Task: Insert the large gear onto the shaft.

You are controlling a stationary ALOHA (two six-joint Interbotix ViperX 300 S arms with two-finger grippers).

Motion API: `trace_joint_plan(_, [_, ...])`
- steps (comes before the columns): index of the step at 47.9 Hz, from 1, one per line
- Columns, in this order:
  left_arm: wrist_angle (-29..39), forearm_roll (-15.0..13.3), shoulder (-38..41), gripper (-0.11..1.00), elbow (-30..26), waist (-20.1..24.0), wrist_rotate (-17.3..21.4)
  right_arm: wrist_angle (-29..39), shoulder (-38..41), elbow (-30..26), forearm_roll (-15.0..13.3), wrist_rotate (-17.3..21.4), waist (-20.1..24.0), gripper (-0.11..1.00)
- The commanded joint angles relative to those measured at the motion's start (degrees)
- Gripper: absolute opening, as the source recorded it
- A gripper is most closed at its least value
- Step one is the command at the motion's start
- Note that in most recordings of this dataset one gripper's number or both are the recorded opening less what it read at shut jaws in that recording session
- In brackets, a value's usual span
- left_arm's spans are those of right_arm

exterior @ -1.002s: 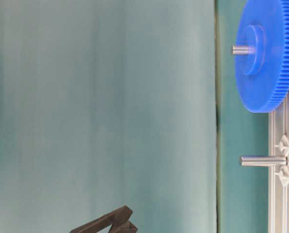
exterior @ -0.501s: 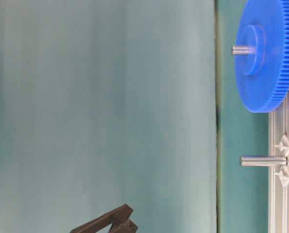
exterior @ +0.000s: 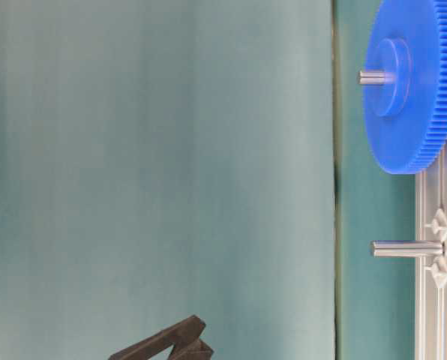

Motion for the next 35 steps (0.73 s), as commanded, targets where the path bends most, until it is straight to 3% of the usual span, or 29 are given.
trace_joint_plan(1, [-0.53, 0.0, -0.26, 0.87, -0.53, -0.18, -0.09, -0.62, 0.97, -0.88, 0.09, 0.53, 0.18, 0.7])
trace_joint_plan(35, [-0.53, 0.0, -0.62, 0.87, -0.35, -0.18, -0.53, -0.62, 0.97, -0.79, 0.09, 0.53, 0.09, 0.7])
